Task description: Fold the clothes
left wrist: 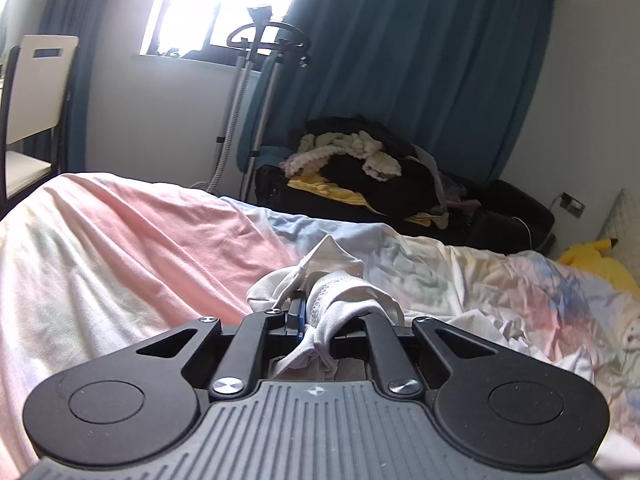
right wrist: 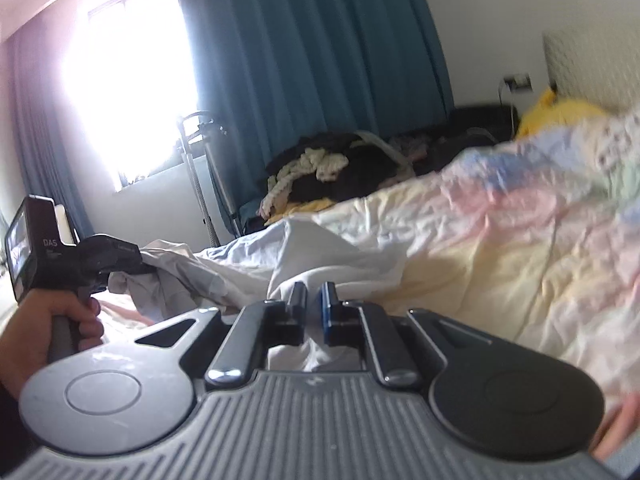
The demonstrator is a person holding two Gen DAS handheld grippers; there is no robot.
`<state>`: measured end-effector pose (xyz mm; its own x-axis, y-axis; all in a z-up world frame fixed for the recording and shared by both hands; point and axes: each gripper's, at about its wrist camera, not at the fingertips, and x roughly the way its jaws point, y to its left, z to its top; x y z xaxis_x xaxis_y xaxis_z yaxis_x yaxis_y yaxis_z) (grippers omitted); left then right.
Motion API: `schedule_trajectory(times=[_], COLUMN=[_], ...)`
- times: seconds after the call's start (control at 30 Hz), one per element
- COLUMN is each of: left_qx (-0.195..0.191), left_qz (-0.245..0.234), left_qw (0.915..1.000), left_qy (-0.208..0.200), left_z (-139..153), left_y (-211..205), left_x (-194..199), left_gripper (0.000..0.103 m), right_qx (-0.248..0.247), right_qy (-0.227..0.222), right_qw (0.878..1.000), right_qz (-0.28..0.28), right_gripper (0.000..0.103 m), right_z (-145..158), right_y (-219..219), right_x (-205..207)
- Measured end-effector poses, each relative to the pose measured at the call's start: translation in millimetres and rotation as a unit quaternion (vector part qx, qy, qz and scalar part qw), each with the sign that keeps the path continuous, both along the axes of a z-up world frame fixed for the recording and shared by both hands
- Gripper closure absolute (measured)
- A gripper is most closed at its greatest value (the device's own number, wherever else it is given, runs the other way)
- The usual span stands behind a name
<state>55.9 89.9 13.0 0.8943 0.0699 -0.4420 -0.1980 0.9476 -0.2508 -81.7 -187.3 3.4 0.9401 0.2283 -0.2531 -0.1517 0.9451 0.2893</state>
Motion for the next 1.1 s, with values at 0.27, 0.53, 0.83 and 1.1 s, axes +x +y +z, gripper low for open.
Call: schedule_trajectory(times=[0.27, 0.53, 0.83, 1.1], left_qx=[0.014, 0.035, 0.094, 0.214], left_qz=[-0.011, -0.061, -0.266, -0.411], left_qw=[0.9995, 0.9972, 0.9591, 0.8828], left_qy=[0.025, -0.027, -0.019, 0.074], left_z=[-5, 5, -7, -56], left_y=[4, -18, -93, -155], left_x=[-6, -30, -36, -38], left_gripper=[0.059, 0.012, 0.013, 0.02], right_qx=[-0.017, 0.037, 0.125, 0.143], right_qy=[-0.009, -0.004, 0.094, 0.146], right_qw=[0.998, 0.996, 0.986, 0.973], right_qz=[0.054, 0.081, 0.063, 0.103], right_gripper=[0.094, 0.097, 0.094, 0.052], right_z=[16, 9, -39, -50], right_y=[-4, -57, -102, -100], right_x=[71, 133, 143, 163])
